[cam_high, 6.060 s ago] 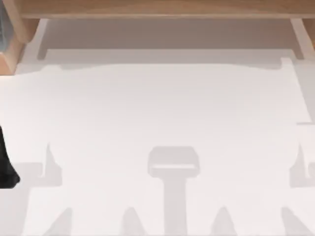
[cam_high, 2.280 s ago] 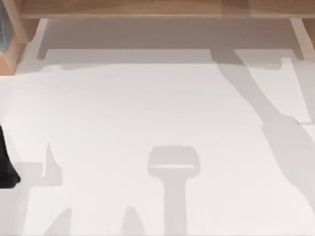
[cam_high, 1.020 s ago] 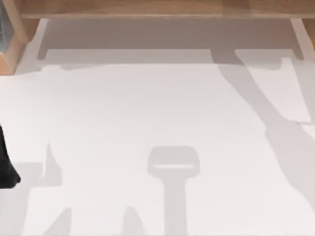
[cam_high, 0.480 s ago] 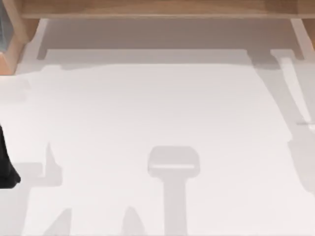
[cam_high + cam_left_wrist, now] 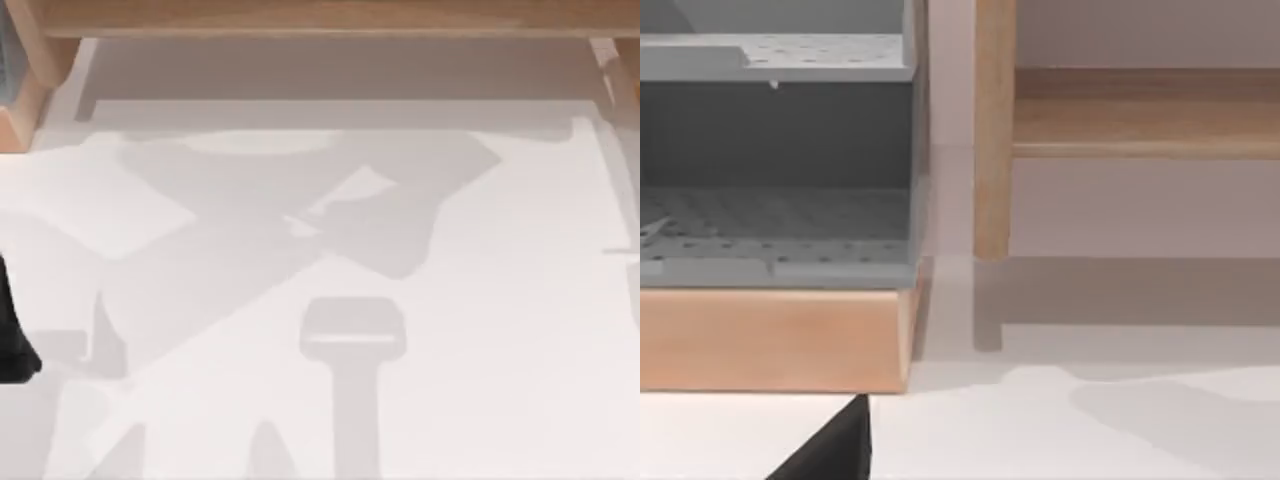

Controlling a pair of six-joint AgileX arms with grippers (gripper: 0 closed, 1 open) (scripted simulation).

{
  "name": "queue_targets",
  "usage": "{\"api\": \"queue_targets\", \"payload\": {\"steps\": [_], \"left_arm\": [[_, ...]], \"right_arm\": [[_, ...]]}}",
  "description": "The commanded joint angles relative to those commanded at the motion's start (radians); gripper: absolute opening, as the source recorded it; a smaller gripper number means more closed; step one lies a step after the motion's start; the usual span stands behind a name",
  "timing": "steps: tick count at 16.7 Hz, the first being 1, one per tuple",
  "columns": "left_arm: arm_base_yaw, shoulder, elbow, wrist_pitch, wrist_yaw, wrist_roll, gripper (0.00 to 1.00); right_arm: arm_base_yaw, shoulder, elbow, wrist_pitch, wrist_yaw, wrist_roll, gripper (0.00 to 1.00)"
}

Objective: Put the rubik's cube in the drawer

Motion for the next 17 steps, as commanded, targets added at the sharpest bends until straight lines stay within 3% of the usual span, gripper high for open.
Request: {"api": "queue_targets", "payload": {"steps": [7, 11, 17], "left_arm": [[0.000, 0.000, 0.000, 0.000, 0.000, 0.000, 1.00], [0.000, 0.000, 0.000, 0.000, 0.000, 0.000, 1.00], [0.000, 0.000, 0.000, 0.000, 0.000, 0.000, 1.00]], "right_arm": [[-0.175, 0.499, 0.126, -0.401, -0.204, -0.261, 0.00], [-0.191, 0.661, 0.187, -0.450, -0.302, -0.381, 0.00], [-0.192, 0.679, 0.195, -0.452, -0.315, -0.396, 0.00]]}}
